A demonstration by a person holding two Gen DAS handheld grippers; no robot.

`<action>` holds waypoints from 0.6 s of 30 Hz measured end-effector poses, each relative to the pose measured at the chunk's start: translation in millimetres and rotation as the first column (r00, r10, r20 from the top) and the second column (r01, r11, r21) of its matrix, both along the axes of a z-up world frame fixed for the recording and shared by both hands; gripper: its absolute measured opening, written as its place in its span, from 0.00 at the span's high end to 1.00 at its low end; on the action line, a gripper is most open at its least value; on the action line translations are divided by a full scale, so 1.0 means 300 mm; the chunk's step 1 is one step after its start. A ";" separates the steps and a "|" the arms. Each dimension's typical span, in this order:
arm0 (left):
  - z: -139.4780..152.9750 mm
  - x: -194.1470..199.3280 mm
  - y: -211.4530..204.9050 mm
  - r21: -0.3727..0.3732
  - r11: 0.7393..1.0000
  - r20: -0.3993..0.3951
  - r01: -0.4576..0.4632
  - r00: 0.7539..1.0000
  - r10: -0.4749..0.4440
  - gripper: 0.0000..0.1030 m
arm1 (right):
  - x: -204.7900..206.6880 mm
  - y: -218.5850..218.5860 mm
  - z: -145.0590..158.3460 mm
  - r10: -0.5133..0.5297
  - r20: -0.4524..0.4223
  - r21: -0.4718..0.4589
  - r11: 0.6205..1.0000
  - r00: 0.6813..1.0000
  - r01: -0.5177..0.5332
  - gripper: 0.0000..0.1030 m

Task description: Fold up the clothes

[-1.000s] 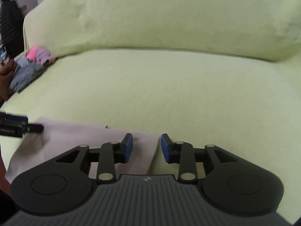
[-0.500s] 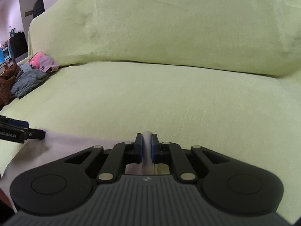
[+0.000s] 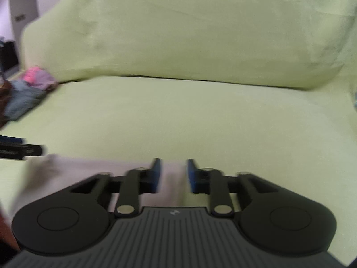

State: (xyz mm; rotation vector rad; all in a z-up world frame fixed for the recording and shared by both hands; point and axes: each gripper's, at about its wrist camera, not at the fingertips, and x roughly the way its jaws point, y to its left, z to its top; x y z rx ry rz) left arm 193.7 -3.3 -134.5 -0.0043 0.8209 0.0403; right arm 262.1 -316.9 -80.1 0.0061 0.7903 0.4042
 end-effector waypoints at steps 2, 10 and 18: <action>0.004 -0.037 -0.041 0.002 1.000 -0.008 0.031 0.999 -0.031 0.21 | -0.063 0.053 0.006 0.047 -0.016 0.008 0.999 0.999 -0.047 0.92; -0.121 -0.218 -0.077 0.001 0.998 -0.139 0.061 0.988 -0.060 0.18 | -0.282 0.183 -0.102 0.091 -0.166 -0.056 0.993 0.982 -0.102 0.93; -0.030 -0.294 -0.021 0.044 0.998 -0.062 0.047 0.997 -0.044 0.20 | -0.359 0.210 -0.009 0.063 -0.079 0.006 0.998 0.995 -0.062 0.93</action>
